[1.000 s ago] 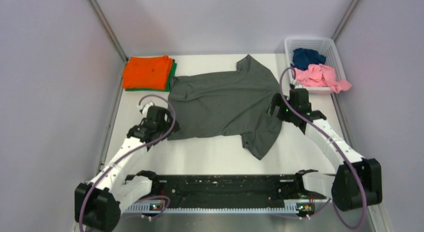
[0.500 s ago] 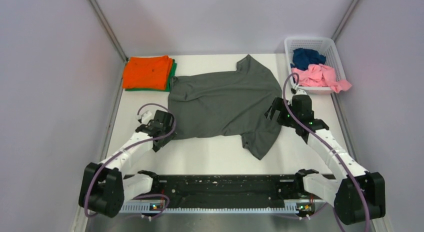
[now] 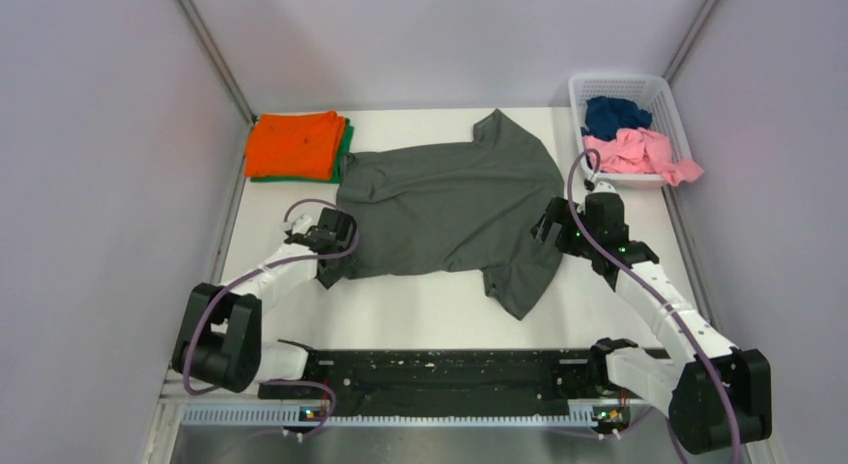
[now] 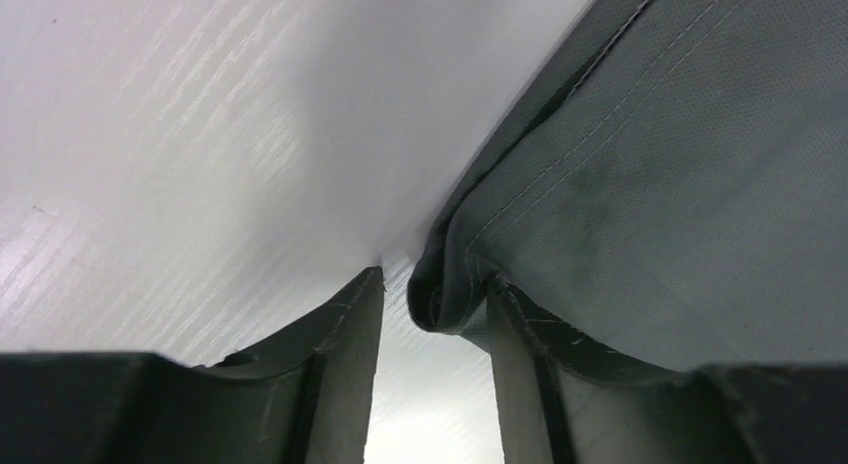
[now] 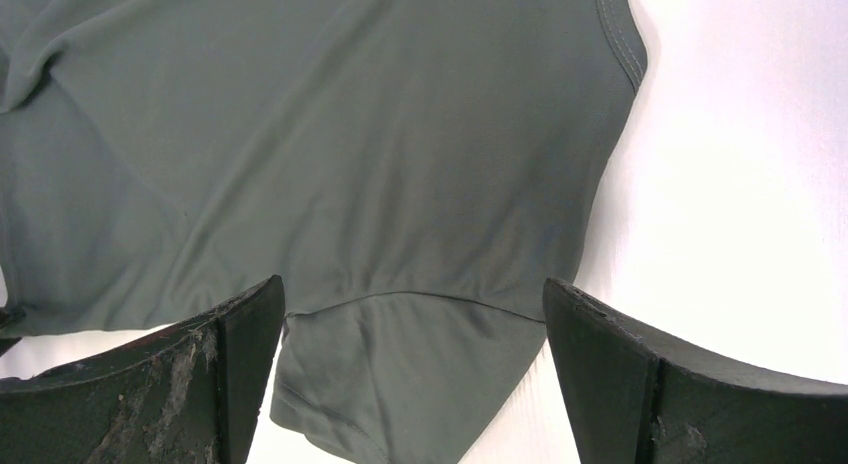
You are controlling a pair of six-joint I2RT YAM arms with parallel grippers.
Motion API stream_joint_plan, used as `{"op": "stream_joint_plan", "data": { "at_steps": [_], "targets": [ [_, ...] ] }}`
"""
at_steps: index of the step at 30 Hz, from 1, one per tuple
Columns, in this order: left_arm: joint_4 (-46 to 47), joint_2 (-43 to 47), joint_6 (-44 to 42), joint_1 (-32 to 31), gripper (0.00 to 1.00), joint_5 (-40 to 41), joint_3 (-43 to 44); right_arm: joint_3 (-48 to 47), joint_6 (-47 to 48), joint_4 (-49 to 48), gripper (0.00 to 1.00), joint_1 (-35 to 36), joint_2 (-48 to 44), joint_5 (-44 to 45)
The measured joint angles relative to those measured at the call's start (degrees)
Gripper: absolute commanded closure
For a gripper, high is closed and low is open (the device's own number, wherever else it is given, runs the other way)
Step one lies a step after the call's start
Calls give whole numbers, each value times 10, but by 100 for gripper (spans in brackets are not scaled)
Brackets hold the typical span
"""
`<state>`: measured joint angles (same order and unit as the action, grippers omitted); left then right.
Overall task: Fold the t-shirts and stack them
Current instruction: Grab the side of the flattened tshirt closest away from the robot with both arms
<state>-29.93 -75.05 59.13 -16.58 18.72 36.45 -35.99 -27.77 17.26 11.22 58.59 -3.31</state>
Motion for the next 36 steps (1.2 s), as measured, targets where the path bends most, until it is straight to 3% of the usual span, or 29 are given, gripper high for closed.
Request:
{"op": "stream_joint_plan", "data": {
  "at_steps": [2, 4, 9, 18, 25, 27, 30, 34, 36],
  "targets": [
    [2, -17, 0, 0, 74, 0, 12, 0, -1, 2, 3, 0, -1, 2],
    [8, -29, 2, 0, 99, -2, 19, 0, -3, 4, 4, 0, -3, 2],
    [25, -39, -1, 0, 100, -18, 23, 0, -9, 31, 7, 24, -13, 30],
    [22, 3, -4, 0, 100, -30, -6, -1, -80, 137, 21, 283, 35, 147],
    [17, 29, -6, 0, 100, -33, -15, -2, -115, 145, 37, 385, 151, 170],
    [17, 33, -6, 0, 100, -34, -20, -10, -117, 145, 46, 389, 172, 177],
    [16, 34, -6, 0, 100, -34, -26, -20, -121, 148, 71, 390, 189, 192],
    [11, 42, -7, 0, 100, -35, -28, -14, -140, 148, 95, 390, 183, 203],
    [3, 61, -7, 1, 100, -35, -35, -1, -153, 150, 100, 392, 164, 203]
  ]
}}
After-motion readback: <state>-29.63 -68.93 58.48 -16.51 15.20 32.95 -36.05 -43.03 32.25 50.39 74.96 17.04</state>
